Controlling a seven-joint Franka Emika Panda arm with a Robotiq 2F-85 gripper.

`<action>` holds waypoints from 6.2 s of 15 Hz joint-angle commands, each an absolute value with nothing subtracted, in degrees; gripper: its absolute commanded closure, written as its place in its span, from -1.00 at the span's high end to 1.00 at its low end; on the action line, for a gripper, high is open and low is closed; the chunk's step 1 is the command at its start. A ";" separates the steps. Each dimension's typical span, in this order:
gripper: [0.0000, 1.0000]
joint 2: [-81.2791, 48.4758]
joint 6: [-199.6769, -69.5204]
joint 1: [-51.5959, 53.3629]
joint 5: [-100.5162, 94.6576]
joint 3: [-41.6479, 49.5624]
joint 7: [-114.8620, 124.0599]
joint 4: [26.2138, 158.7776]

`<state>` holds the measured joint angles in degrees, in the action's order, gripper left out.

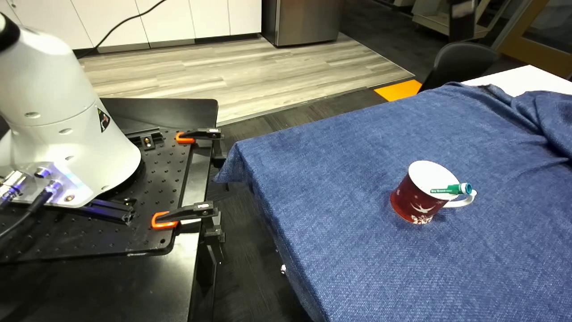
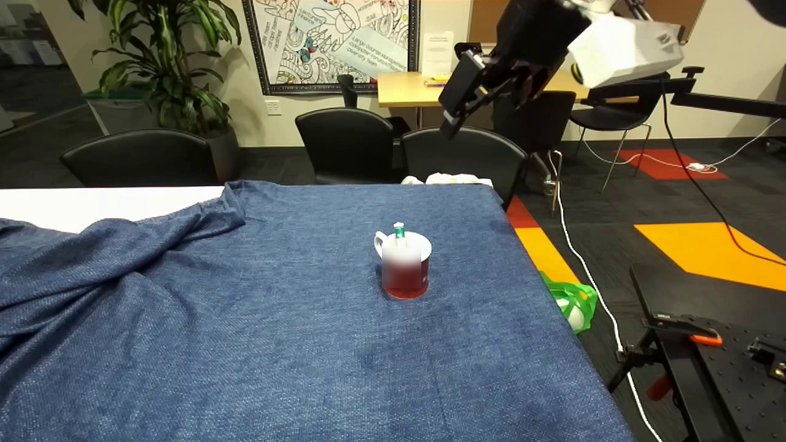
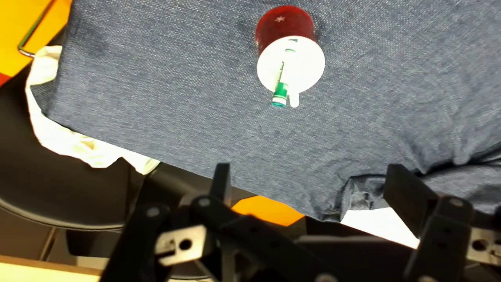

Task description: Remove the marker from the mug cup and place it on the table

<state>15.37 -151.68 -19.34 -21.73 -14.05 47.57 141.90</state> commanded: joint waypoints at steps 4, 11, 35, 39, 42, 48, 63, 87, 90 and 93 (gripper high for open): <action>1.00 3.80 -151.27 -17.16 -38.27 -10.81 70.81 135.04; 1.00 -1.92 -151.59 -19.22 -43.40 -12.76 78.04 134.19; 0.14 -24.21 -152.06 0.42 -29.92 6.73 66.85 117.62; 0.19 -26.76 -151.31 1.39 -24.31 8.26 62.34 115.27; 0.21 -28.44 -150.92 2.12 -21.35 9.37 60.09 113.89; 0.19 -30.70 -150.58 3.45 -18.18 11.18 58.23 112.47; 0.18 -35.07 -149.21 4.33 -16.56 12.81 57.41 107.93; -0.90 -21.40 -149.16 17.59 -32.93 23.32 72.78 119.54; -0.90 -16.92 -149.05 16.69 -39.44 21.37 76.43 121.14; -0.90 -13.64 -148.84 13.65 -40.66 16.74 73.84 121.44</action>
